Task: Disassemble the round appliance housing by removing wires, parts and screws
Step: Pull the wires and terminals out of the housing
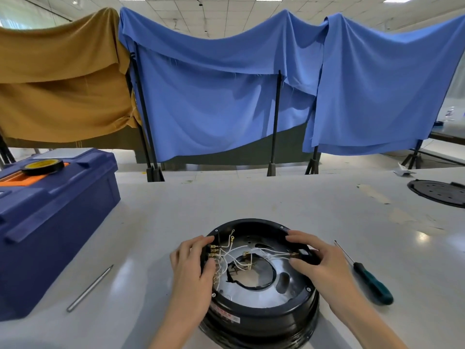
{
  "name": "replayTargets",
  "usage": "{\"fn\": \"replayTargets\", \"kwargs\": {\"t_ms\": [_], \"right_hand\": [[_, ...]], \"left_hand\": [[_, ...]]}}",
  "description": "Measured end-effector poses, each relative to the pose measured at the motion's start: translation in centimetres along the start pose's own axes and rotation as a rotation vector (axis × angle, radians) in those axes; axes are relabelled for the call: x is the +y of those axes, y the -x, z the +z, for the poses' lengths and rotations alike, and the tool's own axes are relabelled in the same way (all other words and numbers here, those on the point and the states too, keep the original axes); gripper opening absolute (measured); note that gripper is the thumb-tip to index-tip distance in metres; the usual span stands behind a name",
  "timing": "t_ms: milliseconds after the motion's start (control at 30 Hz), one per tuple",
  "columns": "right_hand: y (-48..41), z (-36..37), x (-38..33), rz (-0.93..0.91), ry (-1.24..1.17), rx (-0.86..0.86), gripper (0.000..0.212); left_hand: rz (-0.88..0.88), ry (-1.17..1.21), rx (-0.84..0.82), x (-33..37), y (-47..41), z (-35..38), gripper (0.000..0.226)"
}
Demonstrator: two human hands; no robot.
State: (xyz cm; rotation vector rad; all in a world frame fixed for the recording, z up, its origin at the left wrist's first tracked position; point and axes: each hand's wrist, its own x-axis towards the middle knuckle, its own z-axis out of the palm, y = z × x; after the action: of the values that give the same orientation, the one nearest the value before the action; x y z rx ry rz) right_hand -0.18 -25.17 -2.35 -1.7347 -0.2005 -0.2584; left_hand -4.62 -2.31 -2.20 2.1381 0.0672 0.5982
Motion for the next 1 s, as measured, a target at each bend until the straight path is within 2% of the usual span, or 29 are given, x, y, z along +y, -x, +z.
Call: {"fn": "replayTargets", "kwargs": {"t_ms": [200, 300, 367, 433, 500, 600, 633, 733, 867, 1000], "right_hand": [[1.1, 0.4, -0.1, -0.026, -0.012, -0.053, 0.052], [1.5, 0.7, -0.3, -0.034, -0.012, -0.065, 0.053], [1.6, 0.7, -0.5, -0.018, -0.034, -0.070, 0.052], [1.5, 0.6, -0.6, 0.023, -0.081, -0.063, 0.048], [1.4, 0.4, -0.6, 0.069, -0.122, -0.048, 0.043], [1.3, 0.4, -0.7, 0.074, -0.134, -0.029, 0.040], [1.3, 0.5, -0.7, 0.066, -0.136, -0.023, 0.040], [1.4, 0.5, -0.7, 0.055, -0.128, -0.018, 0.040], [1.4, 0.6, -0.6, 0.063, -0.133, -0.017, 0.040], [1.3, 0.7, -0.7, 0.068, -0.120, -0.005, 0.040]], "left_hand": [[-0.037, -0.128, -0.013, 0.2, 0.2, -1.9, 0.036], [0.029, -0.239, 0.061, 1.0, 0.1, -2.8, 0.031], [0.170, -0.219, 0.145, 2.3, 0.0, -3.0, 0.025], [0.366, -0.182, 0.163, 4.3, 0.1, -2.8, 0.017], [0.536, -0.191, 0.079, 6.4, 0.3, -1.8, 0.012], [0.711, -0.352, -0.176, 8.3, 0.8, 0.5, 0.010], [0.713, -0.406, -0.259, 8.5, 1.0, 1.3, 0.010], [0.546, -0.581, -0.376, 8.1, 0.8, 2.8, 0.022], [0.470, -0.722, -0.400, 7.1, 0.4, 3.7, 0.026], [0.498, -0.762, -0.380, 6.7, 0.1, 4.3, 0.020]]}}
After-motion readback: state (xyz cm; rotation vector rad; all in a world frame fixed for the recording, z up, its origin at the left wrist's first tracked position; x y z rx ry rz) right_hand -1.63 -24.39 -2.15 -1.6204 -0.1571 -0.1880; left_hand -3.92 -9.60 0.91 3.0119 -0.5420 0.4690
